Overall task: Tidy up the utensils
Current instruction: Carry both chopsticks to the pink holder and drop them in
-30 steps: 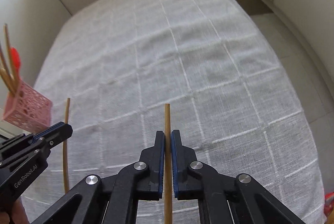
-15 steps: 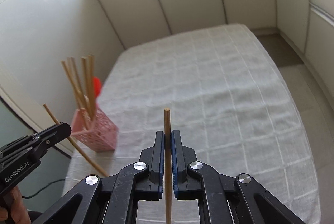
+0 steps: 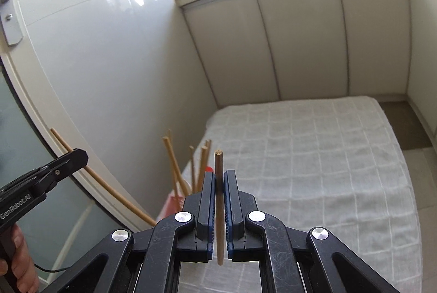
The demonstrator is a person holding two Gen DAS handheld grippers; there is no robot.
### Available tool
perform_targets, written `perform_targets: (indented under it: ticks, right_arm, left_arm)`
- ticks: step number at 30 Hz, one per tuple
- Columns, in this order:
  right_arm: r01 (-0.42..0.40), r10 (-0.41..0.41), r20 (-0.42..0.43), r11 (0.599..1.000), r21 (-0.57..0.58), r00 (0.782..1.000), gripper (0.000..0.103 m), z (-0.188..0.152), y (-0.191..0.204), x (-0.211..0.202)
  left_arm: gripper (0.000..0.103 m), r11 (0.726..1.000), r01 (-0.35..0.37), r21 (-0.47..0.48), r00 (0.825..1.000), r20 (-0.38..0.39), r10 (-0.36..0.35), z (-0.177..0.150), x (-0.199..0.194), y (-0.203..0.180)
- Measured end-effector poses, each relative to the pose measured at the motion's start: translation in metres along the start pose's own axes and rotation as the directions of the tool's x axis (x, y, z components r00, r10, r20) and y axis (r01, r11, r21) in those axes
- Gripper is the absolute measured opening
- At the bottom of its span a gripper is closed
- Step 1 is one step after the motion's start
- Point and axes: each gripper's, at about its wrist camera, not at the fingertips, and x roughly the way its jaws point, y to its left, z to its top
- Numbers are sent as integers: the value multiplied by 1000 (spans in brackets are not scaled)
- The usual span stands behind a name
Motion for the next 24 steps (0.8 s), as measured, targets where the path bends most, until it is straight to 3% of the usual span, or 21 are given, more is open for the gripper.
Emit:
perform_targets:
  ticks: [9,15,18,20,22,24]
  right_arm:
    - [-40,40,11,998,-41,999,5,18,27,15]
    - [-46,46,-2,998,-51,999,5,20,30,26]
    - [-47,47,-9,998,-51,999,5,21,31,30]
    - [-48,47,-12,997,-52,999,5,22,32,33]
    - [-48,48,-13,997,-55,999,5,23,34,35]
    - [-51,50,-12,997,-57,999,5,24,35,38]
  left_arm:
    - [6,996,-74,55,996,-54,77,-4,33,5]
    - [6,992,-76,97,986,-142,90,-14,70,7]
    - [6,994,-33,103,979,-199,53,-19,86,5]
    - [13,996,-16,84,978,-205,33,-21,88,7]
    - [34,998,-13,55,981,-193,23,-21,83,13]
    - [42,1000,-19,21,984,-177,22,-20,76,18]
